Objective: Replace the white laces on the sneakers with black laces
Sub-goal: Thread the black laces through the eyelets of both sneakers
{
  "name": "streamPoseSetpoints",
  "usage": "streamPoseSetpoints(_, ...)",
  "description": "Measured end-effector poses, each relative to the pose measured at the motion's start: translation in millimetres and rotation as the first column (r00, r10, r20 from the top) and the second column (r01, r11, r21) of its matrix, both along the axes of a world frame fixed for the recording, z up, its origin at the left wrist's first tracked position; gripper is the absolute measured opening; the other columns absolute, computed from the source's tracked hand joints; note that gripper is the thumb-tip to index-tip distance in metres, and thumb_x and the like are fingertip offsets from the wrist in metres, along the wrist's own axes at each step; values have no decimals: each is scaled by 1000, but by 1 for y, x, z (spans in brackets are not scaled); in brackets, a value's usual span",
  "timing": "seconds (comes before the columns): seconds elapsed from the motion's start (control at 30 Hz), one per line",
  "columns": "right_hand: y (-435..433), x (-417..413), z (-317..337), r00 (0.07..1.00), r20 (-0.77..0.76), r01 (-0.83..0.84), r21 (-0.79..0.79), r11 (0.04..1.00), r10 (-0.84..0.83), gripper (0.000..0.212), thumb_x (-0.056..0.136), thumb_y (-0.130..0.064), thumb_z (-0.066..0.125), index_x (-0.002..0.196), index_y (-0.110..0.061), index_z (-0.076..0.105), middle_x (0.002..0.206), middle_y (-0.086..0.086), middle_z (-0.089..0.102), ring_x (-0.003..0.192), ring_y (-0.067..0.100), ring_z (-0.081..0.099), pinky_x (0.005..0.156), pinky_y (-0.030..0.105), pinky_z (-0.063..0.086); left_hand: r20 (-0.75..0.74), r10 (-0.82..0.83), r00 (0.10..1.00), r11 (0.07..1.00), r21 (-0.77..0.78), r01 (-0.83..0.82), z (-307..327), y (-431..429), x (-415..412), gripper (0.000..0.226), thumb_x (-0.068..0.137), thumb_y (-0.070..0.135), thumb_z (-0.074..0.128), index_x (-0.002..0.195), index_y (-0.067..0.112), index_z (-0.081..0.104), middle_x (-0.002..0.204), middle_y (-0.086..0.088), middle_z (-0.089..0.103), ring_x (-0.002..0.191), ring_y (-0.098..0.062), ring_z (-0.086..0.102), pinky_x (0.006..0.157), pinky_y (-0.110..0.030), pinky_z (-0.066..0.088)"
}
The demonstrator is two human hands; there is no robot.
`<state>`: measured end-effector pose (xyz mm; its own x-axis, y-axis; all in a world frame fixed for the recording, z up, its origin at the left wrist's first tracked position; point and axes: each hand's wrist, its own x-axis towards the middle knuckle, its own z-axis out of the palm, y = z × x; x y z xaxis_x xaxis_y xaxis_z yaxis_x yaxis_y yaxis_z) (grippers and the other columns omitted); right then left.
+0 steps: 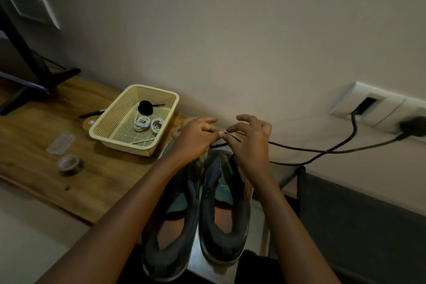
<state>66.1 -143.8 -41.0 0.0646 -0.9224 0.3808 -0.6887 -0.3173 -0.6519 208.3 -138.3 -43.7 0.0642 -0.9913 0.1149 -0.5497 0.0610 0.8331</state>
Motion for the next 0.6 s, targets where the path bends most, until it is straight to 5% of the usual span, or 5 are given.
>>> streamPoseSetpoints(0.1,1,-1,1,999,33,-23,0,1000,23,9,77,-24,77,81,-16,75,119,-2,60,114,17,34,86,33,43,-14,-7,1000,1000,17,7,0,1,-3,60,59,72,47,89,30,76,129,14,58,130,-15,41,109,-52,27)
streamPoseSetpoints(0.2,0,-5,1,1000,18,-1,36,999,1,5,78,-18,75,80,-14,74,115,0,60,111,17,36,87,34,41,-14,12,1000,998,68,-11,0,2,-1,38,76,66,44,78,40,71,118,12,64,121,-17,49,106,-49,29)
streamPoseSetpoints(0.4,0,-37,20,785,180,619,-245,746,-592,5,79,-12,65,80,-7,67,115,14,58,105,37,47,84,44,40,482,17,876,972,199,-128,5,17,-5,34,87,57,53,89,26,66,102,8,65,109,-18,52,89,-38,22)
streamPoseSetpoints(0.5,0,-35,19,845,16,507,-339,793,-534,4,75,-13,69,76,-9,70,114,11,61,108,38,45,84,47,37,682,-60,729,965,227,-134,5,22,-18,45,77,68,56,98,30,68,112,4,60,119,-21,43,96,-44,23)
streamPoseSetpoints(0.6,5,-20,10,914,-334,226,-55,973,-231,5,76,-18,71,79,-16,74,125,2,57,126,36,31,94,46,27,768,-36,639,973,172,-152,4,24,-28,51,78,67,57,106,25,67,123,1,55,124,-25,38,100,-47,21)
